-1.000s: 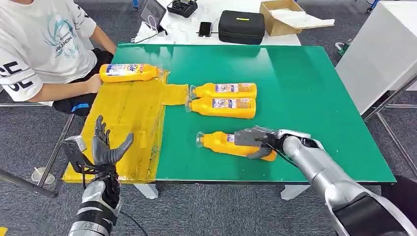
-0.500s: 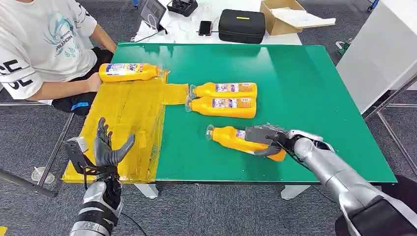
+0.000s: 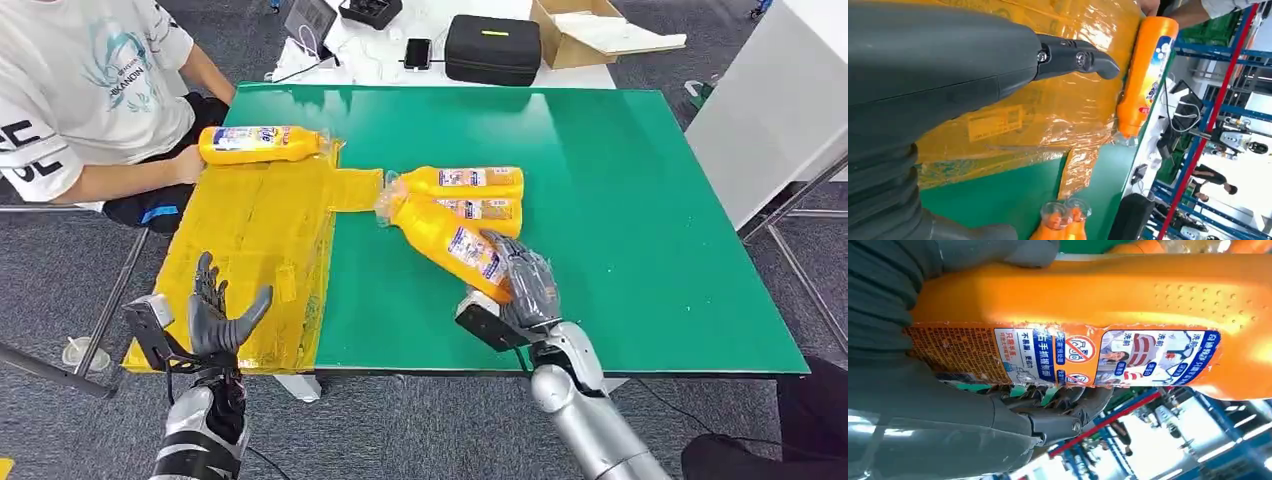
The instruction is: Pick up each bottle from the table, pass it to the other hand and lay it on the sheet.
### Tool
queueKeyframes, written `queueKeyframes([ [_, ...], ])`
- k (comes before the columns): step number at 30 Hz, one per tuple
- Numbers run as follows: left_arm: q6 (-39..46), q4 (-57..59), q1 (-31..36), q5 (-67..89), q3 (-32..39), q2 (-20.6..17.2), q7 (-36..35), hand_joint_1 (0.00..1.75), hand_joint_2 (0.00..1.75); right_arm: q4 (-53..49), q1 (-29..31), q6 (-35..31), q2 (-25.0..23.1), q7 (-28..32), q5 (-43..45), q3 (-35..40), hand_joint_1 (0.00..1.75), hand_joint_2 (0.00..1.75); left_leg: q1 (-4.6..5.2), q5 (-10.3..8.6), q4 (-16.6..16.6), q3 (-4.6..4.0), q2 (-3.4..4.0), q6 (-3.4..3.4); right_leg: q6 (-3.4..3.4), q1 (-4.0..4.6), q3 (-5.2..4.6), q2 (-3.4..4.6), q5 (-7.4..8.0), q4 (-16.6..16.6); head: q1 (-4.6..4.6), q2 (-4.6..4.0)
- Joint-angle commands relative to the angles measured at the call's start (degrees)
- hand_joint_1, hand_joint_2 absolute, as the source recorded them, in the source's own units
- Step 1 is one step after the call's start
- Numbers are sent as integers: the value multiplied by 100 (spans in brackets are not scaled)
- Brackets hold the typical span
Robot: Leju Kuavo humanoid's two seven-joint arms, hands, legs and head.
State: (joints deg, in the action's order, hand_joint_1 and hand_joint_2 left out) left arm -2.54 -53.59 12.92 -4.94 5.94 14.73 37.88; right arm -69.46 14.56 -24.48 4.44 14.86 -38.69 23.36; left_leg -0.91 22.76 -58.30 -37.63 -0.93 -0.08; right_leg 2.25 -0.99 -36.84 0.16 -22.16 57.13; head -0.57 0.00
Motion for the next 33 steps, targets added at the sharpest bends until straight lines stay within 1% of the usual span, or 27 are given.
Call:
queueKeyframes([
  [1,11,3,56,-29,-125,-65,-30,0,175,-193,-49,62,-236,28,12,-377,175,175,10,7,1,18,9,3,-7,-3,14,1,-6,0,0,0],
  [2,11,3,56,-29,-125,-65,-30,0,175,-193,-49,62,-236,28,12,-377,175,175,8,5,0,13,6,3,-6,-1,11,-2,-4,-2,2,0],
  [3,-172,-10,44,-173,-160,-63,-108,0,175,-307,-175,-403,-504,614,230,-695,175,175,5,12,-1,27,11,3,-11,3,25,0,-10,-2,2,0],
  [5,-298,-165,-22,-216,-343,-64,-213,0,175,-645,-399,-934,-742,964,161,-913,175,175,7,5,0,13,8,3,-7,0,10,0,-5,-1,0,0],
  [6,-479,-276,-56,-330,-490,-63,-350,0,175,-893,-536,-1174,-828,1138,160,-991,175,175,6,13,-1,27,12,4,-12,2,23,1,-12,1,0,0],
  [7,-661,-325,-68,-458,-617,-74,-484,0,175,-1035,-626,-1455,-902,1313,133,-1065,175,175,9,6,0,12,4,3,-7,-2,8,-5,-8,2,0,0],
  [8,-814,-381,-76,-592,-715,-79,-569,0,175,-1154,-696,-1552,-926,1420,139,-1084,175,175,8,4,0,6,3,2,-6,-1,1,-5,-6,2,0,0],
  [9,-1044,-427,-74,-772,-868,-104,-693,0,175,-1256,-773,-1552,-1039,1668,346,-1226,175,175,2,28,-6,46,10,3,-18,8,42,-6,-28,6,-2,0],
  [10,-1265,-460,-80,-964,-951,-112,-789,0,175,-1209,-780,-1552,-1042,1692,352,-1227,175,175,6,12,-3,18,2,4,-9,1,13,-9,-14,4,-2,0],
  [11,-1452,-531,-103,-1100,-1087,-143,-855,0,175,-1153,-812,-1552,-1090,1889,485,-1284,175,175,6,4,-1,6,1,3,-6,0,1,-8,-7,1,0,0],
  [12,-1668,-626,-149,-1206,-1223,-177,-874,0,175,-935,-811,-1551,-1115,1925,484,-1324,175,175,1,16,-5,26,3,4,-12,7,23,-9,-18,1,0,2],
  [13,-1800,-743,-205,-1306,-1354,-208,-885,0,175,-820,-837,-1315,-1181,2208,925,-1363,175,175,4,13,-1,23,5,4,-9,4,19,-6,-13,-2,-2,2],
  [14,-1961,-874,-271,-1388,-1504,-242,-920,0,175,-528,-827,-1219,-1225,2359,1000,-1378,175,175,2,11,-1,17,8,3,-8,5,13,-1,-8,-4,0,2],
  [15,-2201,-932,-304,-1525,-1633,-286,-997,0,175,-294,-830,-1077,-1278,2463,1048,-1349,175,175,2,19,-2,31,12,7,-11,7,27,1,-13,-4,0,0],
  [16,-2291,-979,-327,-1540,-1721,-302,-1006,0,175,-118,-834,-910,-1342,2514,1202,-1332,175,175,3,13,3,21,9,5,-9,4,17,0,-7,-7,0,0],
  [17,-2386,-1033,-353,-1589,-1841,-319,-1024,0,175,122,-821,-983,-1341,2514,1134,-1081,175,175,3,14,3,24,12,5,-9,4,18,3,-7,-7,0,2],
  [18,-2380,-1038,-358,-1588,-1855,-311,-1023,0,175,148,-836,-1055,-1371,2514,1125,-1019,175,175,2,16,5,34,14,5,-12,6,29,3,-9,-11,2,0],
  [19,-2436,-1036,-332,-1561,-1991,-346,-1015,0,175,441,-784,-955,-1375,2514,1424,-736,175,175,3,15,7,29,16,4,-11,5,24,7,-7,-11,0,0],
  [20,-2429,-1021,-312,-1547,-2026,-346,-1009,0,175,555,-759,-1039,-1387,2514,1419,-592,175,175,3,13,5,21,17,3,-10,4,15,9,-5,-9,0,0],
  [21,-2421,-970,-273,-1533,-2093,-343,-998,0,175,704,-725,-1111,-1402,2514,1649,-336,175,175,0,21,8,42,27,4,-16,9,34,15,-9,-12,0,0],
  [23,-2389,-878,-209,-1518,-2172,-351,-983,0,175,969,-635,-1387,-1390,2514,1744,74,175,175,2,12,5,20,18,2,-10,5,13,11,-4,-8,0,0],
  [24,-2420,-815,-174,-1543,-2192,-355,-993,0,175,1051,-619,-1360,-1437,2514,1851,182,175,175,-3,28,9,61,35,3,-22,13,51,20,-15,-14,0,0],
  [25,-2473,-756,-153,-1592,-2210,-360,-1024,0,175,1131,-602,-1339,-1459,2514,1901,282,175,175,1,14,5,23,25,2,-11,6,14,17,-4,-8,0,0],
  [26,-2485,-731,-145,-1601,-2222,-360,-1022,0,175,1143,-610,-1335,-1478,2514,1966,334,175,175,-2,23,5,45,33,3,-16,11,34,21,-10,-11,0,0],
  [28,-2663,-681,-145,-1728,-2258,-373,-1062,0,175,1242,-604,-1305,-1505,2514,2036,438,175,175,2,14,6,26,22,3,-10,6,16,14,-5,-8,0,0],
  [29,-2663,-681,-145,-1728,-2258,-373,-1062,0,175,1242,-604,-1305,-1505,2514,2036,438,175,175,-1,19,6,38,27,4,-13,9,28,17,-9,-10,0,0],
  [33,-2716,-686,-159,-1760,-2282,-385,-1081,0,175,1203,-625,-1209,-1485,2514,2149,442,175,175,0,16,4,32,17,6,-11,7,26,6,-10,-8,0,0],
])
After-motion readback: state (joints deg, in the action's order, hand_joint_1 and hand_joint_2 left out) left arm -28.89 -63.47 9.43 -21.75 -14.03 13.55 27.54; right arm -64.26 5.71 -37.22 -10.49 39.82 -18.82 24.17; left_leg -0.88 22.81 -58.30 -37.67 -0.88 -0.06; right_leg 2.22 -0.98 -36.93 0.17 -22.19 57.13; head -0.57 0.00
